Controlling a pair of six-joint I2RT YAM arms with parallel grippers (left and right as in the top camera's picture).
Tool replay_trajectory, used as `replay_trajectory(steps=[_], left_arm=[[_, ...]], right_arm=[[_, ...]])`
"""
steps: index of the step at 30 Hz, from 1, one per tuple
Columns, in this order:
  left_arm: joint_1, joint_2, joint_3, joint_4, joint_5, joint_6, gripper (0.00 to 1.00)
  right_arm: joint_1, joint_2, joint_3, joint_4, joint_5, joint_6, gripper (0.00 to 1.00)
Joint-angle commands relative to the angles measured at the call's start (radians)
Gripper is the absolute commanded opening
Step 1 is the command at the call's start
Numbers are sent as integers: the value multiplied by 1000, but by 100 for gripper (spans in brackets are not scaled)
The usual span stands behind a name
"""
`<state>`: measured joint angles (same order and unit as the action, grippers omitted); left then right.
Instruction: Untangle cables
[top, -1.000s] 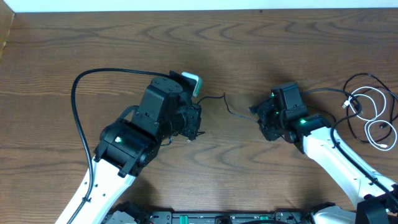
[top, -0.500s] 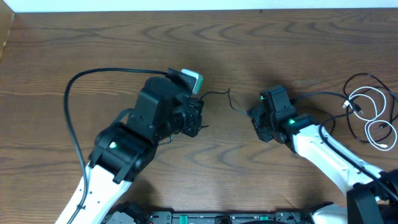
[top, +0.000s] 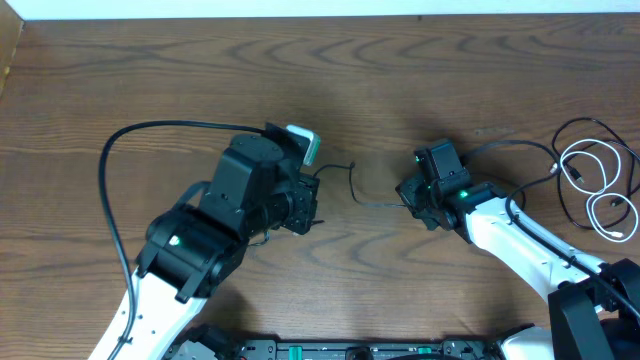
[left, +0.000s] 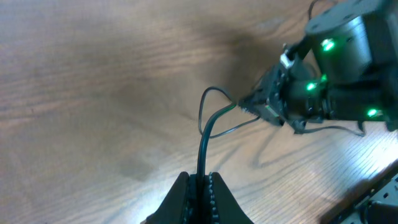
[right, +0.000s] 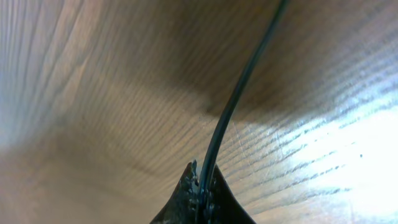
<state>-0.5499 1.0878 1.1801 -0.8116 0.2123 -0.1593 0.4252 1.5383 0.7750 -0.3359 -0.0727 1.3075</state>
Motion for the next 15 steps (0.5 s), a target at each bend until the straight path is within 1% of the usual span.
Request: replay_trajectory(steps=[1,4,5,6,8,9,15], left_arm=[[3,27,15,-16,16,9,8],[3,48,15,-18,16,8,8],[3,53,15,-18,16,8,7],[3,57,15,-18,16,8,8],[3,62,15,-18,16,8,8],[3,63,15,-18,16,8,7],[3,63,15,-18,16,9,8]], right_arm=[[7,2,-5,-2,13,-186,1],[7,2,-5,-5,-7,-256,3],[7,2,-5,-3,-22,-268,8],[7,2,-5,-2,-34,-270,17],[7,2,-5,-2,-48,-270,40],[8,2,-5,-2,-51,-270,43],[9,2,-5,4,-95,-265,43]])
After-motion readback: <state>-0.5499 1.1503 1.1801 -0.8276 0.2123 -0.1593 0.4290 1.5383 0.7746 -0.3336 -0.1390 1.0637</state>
